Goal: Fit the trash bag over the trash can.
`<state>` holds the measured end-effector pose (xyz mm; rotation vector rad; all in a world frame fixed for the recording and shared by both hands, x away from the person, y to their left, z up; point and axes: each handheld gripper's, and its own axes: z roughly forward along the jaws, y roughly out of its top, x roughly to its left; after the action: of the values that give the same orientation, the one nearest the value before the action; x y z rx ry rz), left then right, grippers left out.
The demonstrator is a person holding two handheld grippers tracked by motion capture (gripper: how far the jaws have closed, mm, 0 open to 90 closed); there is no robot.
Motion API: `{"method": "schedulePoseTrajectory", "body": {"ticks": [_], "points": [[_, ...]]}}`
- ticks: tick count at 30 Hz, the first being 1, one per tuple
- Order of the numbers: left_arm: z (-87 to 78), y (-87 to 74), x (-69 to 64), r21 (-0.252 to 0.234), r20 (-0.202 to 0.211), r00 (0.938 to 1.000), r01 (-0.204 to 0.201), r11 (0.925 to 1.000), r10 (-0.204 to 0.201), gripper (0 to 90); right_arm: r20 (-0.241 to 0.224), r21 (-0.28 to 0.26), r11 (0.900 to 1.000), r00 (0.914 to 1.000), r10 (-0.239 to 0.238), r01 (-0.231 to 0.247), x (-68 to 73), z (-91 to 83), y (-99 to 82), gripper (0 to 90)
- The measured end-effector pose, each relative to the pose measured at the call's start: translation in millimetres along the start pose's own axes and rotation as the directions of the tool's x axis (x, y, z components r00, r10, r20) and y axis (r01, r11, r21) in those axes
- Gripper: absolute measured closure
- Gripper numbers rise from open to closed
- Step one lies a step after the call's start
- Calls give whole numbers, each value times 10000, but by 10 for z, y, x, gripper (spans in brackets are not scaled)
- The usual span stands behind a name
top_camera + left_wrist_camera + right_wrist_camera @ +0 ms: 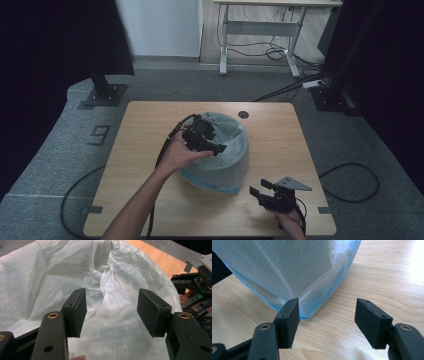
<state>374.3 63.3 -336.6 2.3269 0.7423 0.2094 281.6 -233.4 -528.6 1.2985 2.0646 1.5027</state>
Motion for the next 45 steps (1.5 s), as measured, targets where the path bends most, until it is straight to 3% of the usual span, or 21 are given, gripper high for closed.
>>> {"method": "schedulePoseTrajectory", "body": {"ticks": [7,10,15,19,22,27,32,35,40,45], "points": [[-19,-201,-12,458,-200,9997,-159,9988,168,442,13,5,10000,10000,20,-20,17,16,-4,356],[38,-262,-9,802,-38,9997,-232,9965,236,474,72,81,10000,10000,-15,15,18,23,-6,356],[94,-274,12,1331,153,9997,-203,9909,184,503,213,164,9998,9997,142,-146,-1,30,-14,356],[99,-263,22,1468,157,9998,-165,9890,143,506,248,164,9997,9995,173,-177,-11,22,-10,356],[52,-266,47,1248,209,9997,-116,9921,91,487,251,171,9997,9995,178,-182,-21,16,-8,356],[-123,-290,204,405,92,9993,353,9986,-357,467,259,139,9997,9995,195,-199,-26,9,-5,356],[-156,-380,388,516,-144,9963,859,9950,-853,463,275,162,9995,9993,268,-273,-49,-2,-1,355],[-119,-451,403,790,-248,9963,842,9933,-825,463,275,159,9994,9992,292,-296,-59,-1,-3,356],[-93,-460,374,856,-247,9974,702,9939,-683,461,273,175,9992,9990,364,-369,-73,-5,-3,355],[-196,-468,350,-61,-239,9979,599,9982,-600,442,293,154,9992,9989,372,-377,-80,-24,-3,356]]}}
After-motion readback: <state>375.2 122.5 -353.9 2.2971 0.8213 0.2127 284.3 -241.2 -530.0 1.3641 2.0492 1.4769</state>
